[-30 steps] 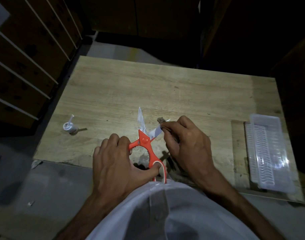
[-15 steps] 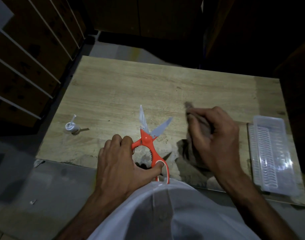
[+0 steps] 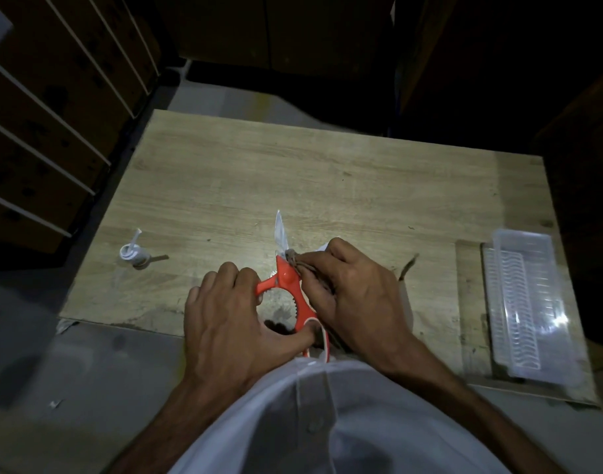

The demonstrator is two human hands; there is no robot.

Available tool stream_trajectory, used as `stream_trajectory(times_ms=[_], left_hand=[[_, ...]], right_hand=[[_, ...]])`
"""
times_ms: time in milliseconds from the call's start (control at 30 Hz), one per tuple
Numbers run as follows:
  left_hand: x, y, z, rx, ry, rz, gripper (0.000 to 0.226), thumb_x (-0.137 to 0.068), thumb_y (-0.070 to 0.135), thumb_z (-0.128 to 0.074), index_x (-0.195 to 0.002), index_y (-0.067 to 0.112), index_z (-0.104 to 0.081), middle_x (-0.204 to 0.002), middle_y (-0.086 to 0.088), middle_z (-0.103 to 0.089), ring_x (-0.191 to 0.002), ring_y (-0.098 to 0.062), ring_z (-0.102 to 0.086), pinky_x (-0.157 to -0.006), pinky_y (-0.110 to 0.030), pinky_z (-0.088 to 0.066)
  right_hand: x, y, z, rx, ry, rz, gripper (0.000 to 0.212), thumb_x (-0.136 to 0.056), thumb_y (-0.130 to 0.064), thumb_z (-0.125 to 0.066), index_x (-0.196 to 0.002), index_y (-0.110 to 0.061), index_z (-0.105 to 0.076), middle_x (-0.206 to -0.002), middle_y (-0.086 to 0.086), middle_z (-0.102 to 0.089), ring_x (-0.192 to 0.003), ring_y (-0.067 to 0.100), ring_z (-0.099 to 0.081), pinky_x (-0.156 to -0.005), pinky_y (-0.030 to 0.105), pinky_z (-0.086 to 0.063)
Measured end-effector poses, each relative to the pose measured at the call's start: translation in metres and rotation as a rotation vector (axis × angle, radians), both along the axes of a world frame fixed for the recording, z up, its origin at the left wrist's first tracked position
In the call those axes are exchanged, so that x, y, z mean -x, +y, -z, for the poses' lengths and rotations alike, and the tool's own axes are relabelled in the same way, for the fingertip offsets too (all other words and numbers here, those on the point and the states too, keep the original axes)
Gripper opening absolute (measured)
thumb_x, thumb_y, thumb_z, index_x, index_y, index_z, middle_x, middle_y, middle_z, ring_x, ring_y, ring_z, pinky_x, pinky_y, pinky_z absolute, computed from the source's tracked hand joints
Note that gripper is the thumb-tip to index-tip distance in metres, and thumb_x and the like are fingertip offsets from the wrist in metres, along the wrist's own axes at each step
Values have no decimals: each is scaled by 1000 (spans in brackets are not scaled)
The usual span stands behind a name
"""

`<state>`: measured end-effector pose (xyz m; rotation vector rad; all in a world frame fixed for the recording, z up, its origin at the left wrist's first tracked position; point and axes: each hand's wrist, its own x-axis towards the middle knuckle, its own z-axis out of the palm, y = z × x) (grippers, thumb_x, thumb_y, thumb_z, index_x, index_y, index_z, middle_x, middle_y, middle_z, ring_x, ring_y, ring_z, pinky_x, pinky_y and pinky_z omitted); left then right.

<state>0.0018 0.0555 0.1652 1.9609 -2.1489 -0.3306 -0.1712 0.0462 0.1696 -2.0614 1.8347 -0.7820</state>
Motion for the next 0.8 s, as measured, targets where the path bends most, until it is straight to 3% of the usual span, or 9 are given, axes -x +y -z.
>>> stream_trajectory(times_ms=[200,433,567,667,800], left_hand=[[0,0,1,-12,-38,9,74,-53,91,-65,-81,23,-54,-82,6,-45,-80,-21,-48,-79,-40,-43],[-1,-1,2,9,-53,32,74,-54,91,-64,-79,22,-54,-82,6,-43,-79,-19,-46,-76,-37,-39],[-1,0,0,-2,-6,35,73,-54,89,-62,-79,21,-53,-82,6,-41,-77,-20,-46,-73,-36,-39],[-2,-1,-2,-32,-2,29,73,-55,89,-58,-80,21,-53,-82,5,-43,-77,-21,-47,-73,-38,-43],[-1,-1,-1,-70,6,20,73,-55,91,-57,-81,23,-51,-82,6,-43,-78,-20,-47,-74,-39,-44]], right_hand=[[8,-6,4,25,76,98,13,-93,-30,-70,-102,-27,-77,-80,-6,-58,-65,15,-61,-50,23,-33],[25,-13,10,71,102,167,11,-92,-26,-68,-97,-23,-77,-80,-2,-59,-66,23,-64,-48,29,-43],[44,-20,17,33,119,290,10,-92,-26,-69,-100,-24,-76,-87,-2,-60,-75,25,-66,-55,29,-38],[63,-17,9,126,-41,385,11,-95,-22,-69,-103,-19,-76,-90,-2,-66,-80,18,-64,-64,25,-38],[41,5,-5,203,-248,75,16,-94,-14,-73,-108,-13,-79,-86,2,-68,-77,15,-63,-68,31,-49]])
